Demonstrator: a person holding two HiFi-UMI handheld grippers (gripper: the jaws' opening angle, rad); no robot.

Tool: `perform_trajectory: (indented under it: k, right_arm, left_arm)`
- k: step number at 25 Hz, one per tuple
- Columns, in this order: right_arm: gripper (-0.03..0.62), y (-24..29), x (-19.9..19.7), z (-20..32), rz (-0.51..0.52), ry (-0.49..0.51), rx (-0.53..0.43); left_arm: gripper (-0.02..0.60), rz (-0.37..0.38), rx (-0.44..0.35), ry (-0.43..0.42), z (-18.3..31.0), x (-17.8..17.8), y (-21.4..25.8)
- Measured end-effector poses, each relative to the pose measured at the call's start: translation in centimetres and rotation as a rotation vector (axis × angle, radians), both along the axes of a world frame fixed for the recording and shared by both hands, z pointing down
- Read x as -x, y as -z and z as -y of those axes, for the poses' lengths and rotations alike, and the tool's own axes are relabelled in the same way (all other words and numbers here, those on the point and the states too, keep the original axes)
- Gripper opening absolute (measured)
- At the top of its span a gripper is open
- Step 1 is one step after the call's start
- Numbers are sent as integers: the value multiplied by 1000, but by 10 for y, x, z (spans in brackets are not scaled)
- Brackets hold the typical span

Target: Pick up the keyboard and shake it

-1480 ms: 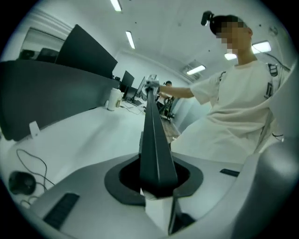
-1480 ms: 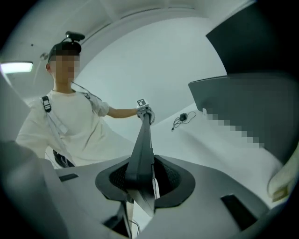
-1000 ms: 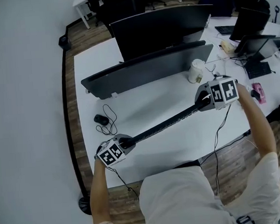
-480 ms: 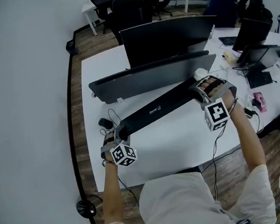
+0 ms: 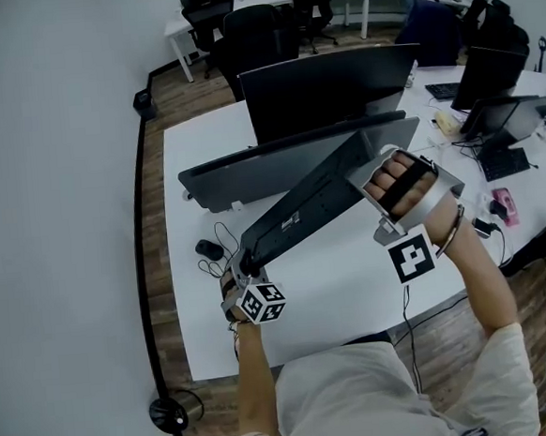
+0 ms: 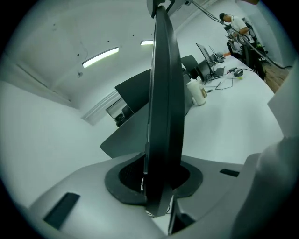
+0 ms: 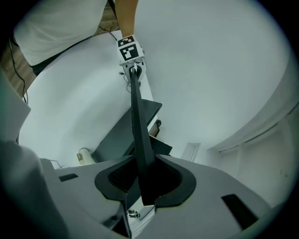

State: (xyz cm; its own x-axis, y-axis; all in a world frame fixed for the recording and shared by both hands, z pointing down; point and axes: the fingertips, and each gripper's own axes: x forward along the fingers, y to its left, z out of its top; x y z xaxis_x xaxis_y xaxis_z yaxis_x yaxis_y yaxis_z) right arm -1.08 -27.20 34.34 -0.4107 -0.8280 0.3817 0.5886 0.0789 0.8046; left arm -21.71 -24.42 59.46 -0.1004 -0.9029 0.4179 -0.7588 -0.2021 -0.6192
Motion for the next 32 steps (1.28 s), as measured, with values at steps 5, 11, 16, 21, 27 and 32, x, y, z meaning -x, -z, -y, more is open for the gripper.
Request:
perform_trajectory:
  k: [5, 11, 16, 21, 27, 32]
  right_arm:
    - [137, 17, -18, -32, 78, -58, -79]
    - [127, -29, -82, -35, 429, -254, -1]
    - [127, -85, -105, -35, 741, -353, 105]
    - [126, -109, -108, -32, 892, -371, 170]
    - [126, -125, -108, -2, 885, -377, 188]
    - [127, -113, -103, 24, 809, -329, 155]
  left_arm:
    - [106, 53, -52, -29, 27, 19, 46]
    - [123, 411, -27, -224, 68, 24, 136]
    - [123, 789, -7, -363, 75, 8, 186]
    - [126, 924, -3, -347, 43, -2, 221]
    - [127, 924, -31, -333, -6, -8, 233]
    - [108, 844, 0, -310, -48, -8, 214]
